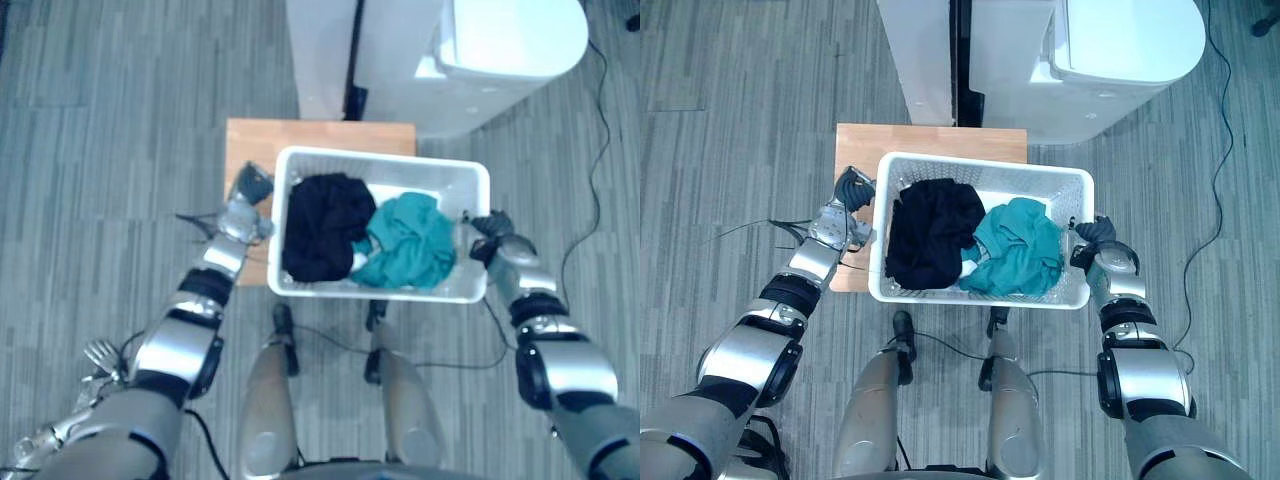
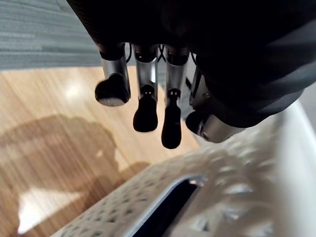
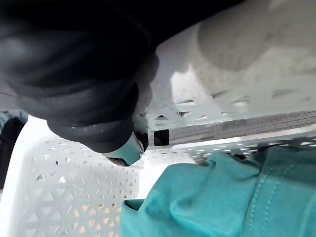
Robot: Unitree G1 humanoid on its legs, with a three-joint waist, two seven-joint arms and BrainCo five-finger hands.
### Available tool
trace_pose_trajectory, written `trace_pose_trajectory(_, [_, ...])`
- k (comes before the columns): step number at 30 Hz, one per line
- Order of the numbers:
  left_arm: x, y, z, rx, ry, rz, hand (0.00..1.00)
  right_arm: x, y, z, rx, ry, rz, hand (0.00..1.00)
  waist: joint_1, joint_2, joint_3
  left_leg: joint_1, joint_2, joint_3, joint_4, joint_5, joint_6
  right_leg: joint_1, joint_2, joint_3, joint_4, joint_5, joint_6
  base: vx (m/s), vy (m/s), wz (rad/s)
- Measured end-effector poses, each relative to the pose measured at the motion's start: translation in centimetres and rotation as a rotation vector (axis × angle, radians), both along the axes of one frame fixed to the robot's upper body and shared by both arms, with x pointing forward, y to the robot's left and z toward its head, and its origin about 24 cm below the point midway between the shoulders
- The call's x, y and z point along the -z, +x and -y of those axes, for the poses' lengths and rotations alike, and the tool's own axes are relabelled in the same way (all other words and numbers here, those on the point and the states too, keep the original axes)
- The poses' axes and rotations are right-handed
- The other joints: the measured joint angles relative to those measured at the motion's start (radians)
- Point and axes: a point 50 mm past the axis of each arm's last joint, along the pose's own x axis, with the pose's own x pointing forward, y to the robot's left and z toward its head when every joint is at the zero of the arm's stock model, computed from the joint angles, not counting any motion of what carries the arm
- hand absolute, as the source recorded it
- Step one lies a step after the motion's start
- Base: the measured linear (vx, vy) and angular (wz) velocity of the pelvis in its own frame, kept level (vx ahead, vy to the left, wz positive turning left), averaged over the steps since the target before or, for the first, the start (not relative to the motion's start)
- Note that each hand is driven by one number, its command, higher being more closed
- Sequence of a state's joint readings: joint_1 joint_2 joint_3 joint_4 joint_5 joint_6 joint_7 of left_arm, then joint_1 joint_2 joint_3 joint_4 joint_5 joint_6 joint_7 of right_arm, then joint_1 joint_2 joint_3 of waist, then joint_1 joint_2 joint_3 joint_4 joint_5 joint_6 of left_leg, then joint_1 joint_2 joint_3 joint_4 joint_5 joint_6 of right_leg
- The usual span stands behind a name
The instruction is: Pick up the laundry basket with both hands and put the clothes into the washing machine.
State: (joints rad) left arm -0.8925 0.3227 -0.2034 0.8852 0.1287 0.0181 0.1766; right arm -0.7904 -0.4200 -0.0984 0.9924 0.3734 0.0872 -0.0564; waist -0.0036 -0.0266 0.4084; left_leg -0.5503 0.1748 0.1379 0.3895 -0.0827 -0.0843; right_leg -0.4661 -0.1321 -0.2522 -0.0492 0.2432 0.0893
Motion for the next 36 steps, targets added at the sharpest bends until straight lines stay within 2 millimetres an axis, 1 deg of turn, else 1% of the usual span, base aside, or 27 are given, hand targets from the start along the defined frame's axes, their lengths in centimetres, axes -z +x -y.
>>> trace_pose_trajectory(2, [-0.5,0.1,-0.2,-0.011,0.003,0.008,0.00,-0.1,0.1,-0.3,-0.021,-0.004,0.002,1.00,0.014,0.000,0.000,-0.004,0.020,0.003,0.000,0.004,-0.007,-0.013,0.013,-0.009,0.016,-0.001,-0.001,0.01,-0.092,-0.11])
trace_pose_trajectory(3, [-0.8,0.2,-0.3,-0.014,-0.002,0.017,0.00,-0.1,0.1,-0.3,-0.023,-0.004,0.004,1.00,0.016,0.000,0.000,-0.006,0.023,0.001,-0.001,0.005,-0.009,-0.015,0.015,-0.016,0.016,-0.001,-0.001,0.01,-0.097,-0.07])
trace_pose_trajectory(5, [-2.4,0.7,-0.3,-0.018,-0.002,0.054,0.00,-0.4,0.2,-0.5,-0.032,-0.004,0.017,1.00,0.018,0.001,0.002,-0.016,0.035,-0.004,-0.003,0.011,-0.019,-0.021,0.025,-0.028,0.012,-0.001,-0.001,0.01,-0.090,0.00])
trace_pose_trajectory(7, [-3.5,0.9,-0.2,-0.019,-0.014,0.084,0.00,-0.5,0.2,-0.6,-0.038,-0.006,0.026,1.00,0.019,0.007,0.007,-0.016,0.043,-0.007,-0.004,0.013,-0.022,-0.021,0.027,-0.050,0.014,-0.001,-0.001,0.01,-0.071,-0.02])
trace_pose_trajectory(12, [-4.7,0.9,-0.3,-0.022,-0.038,0.127,0.00,-0.6,0.1,-0.5,-0.041,-0.009,0.038,1.00,0.024,0.014,0.011,-0.018,0.053,-0.012,-0.012,0.017,-0.028,-0.020,0.032,-0.078,0.014,0.001,-0.004,0.02,-0.046,0.02])
trace_pose_trajectory(13, [-5.2,0.8,-0.1,-0.017,-0.041,0.151,0.00,-0.6,-0.1,-0.4,-0.040,-0.012,0.044,1.00,0.025,0.014,0.011,-0.017,0.052,-0.015,-0.020,0.021,-0.034,-0.020,0.032,-0.081,0.014,0.009,-0.019,0.02,-0.038,0.11])
trace_pose_trajectory(15, [-6.0,0.7,0.2,-0.010,-0.050,0.193,0.00,-0.5,-0.4,-0.2,-0.037,-0.014,0.051,1.00,0.031,0.017,0.013,-0.012,0.052,-0.021,-0.033,0.028,-0.043,-0.019,0.033,-0.092,0.014,0.011,-0.029,0.03,-0.039,0.10])
trace_pose_trajectory(16, [-6.6,0.5,0.3,-0.005,-0.062,0.223,0.00,-0.4,-0.5,0.0,-0.035,-0.013,0.050,1.00,0.035,0.020,0.014,-0.007,0.052,-0.025,-0.041,0.032,-0.048,-0.016,0.035,-0.100,0.015,0.018,-0.052,0.05,-0.049,0.07])
trace_pose_trajectory(18, [-7.5,0.3,0.1,-0.006,-0.087,0.265,0.00,-0.4,-0.6,0.2,-0.032,-0.016,0.050,1.00,0.043,0.030,0.021,0.003,0.055,-0.026,-0.047,0.035,-0.054,-0.007,0.042,-0.104,0.016,0.014,-0.059,0.05,-0.038,0.03])
trace_pose_trajectory(20, [-8.5,-0.2,-0.6,-0.032,-0.119,0.325,0.00,-0.5,-0.6,0.2,-0.036,-0.018,0.058,1.00,0.051,0.037,0.024,0.028,0.053,-0.029,-0.079,0.050,-0.064,-0.005,0.044,-0.109,0.038,0.000,-0.079,0.05,-0.032,0.04])
trace_pose_trajectory(22, [-9.0,-0.6,-1.2,-0.040,-0.122,0.356,0.00,-1.0,-0.6,0.2,-0.033,-0.020,0.078,1.00,0.060,0.046,0.030,0.046,0.054,-0.041,-0.095,0.058,-0.073,0.004,0.048,-0.117,0.049,-0.009,-0.090,0.05,-0.035,0.10])
trace_pose_trajectory(24, [-9.2,-1.0,-1.6,-0.046,-0.134,0.382,0.00,-1.1,-0.6,0.5,-0.006,0.001,0.087,1.00,0.077,0.058,0.036,0.068,0.054,-0.052,-0.115,0.065,-0.073,0.025,0.052,-0.130,0.050,-0.018,-0.099,0.05,-0.037,0.15])
trace_pose_trajectory(26, [-9.7,-1.6,-3.1,-0.074,-0.109,0.415,0.00,-1.2,-0.7,0.7,0.011,0.022,0.096,1.00,0.100,0.059,0.036,0.082,0.055,-0.056,-0.141,0.080,-0.075,0.027,0.055,-0.133,0.055,-0.024,-0.103,0.06,-0.031,0.08])
trace_pose_trajectory(28, [-9.7,-1.9,-4.4,-0.112,-0.114,0.427,0.00,-1.2,-0.6,0.7,0.012,0.024,0.098,1.00,0.103,0.059,0.036,0.090,0.053,-0.057,-0.149,0.089,-0.078,0.033,0.054,-0.135,0.055,-0.025,-0.103,0.06,-0.009,0.09])
trace_pose_trajectory(29, [-9.4,-2.3,-5.8,-0.156,-0.111,0.426,0.00,-1.0,-0.6,0.5,0.009,0.036,0.094,1.00,0.102,0.059,0.036,0.104,0.052,-0.060,-0.155,0.096,-0.074,0.046,0.054,-0.140,0.055,-0.023,-0.106,0.11,0.016,0.15])
trace_pose_trajectory(30, [-9.2,-2.5,-6.5,-0.178,-0.107,0.423,0.00,-0.9,-0.6,0.4,0.007,0.037,0.092,1.00,0.102,0.059,0.036,0.117,0.049,-0.060,-0.165,0.098,-0.072,0.058,0.051,-0.142,0.055,-0.023,-0.106,0.08,0.018,0.14])
trace_pose_trajectory(36, [-9.2,-3.5,-8.7,-0.237,-0.090,0.444,0.00,-1.4,-0.4,0.4,0.007,0.031,0.099,1.00,0.125,0.058,0.036,0.135,0.029,-0.074,-0.168,0.098,-0.070,0.081,0.043,-0.142,0.056,-0.025,-0.105,0.06,0.031,0.09])
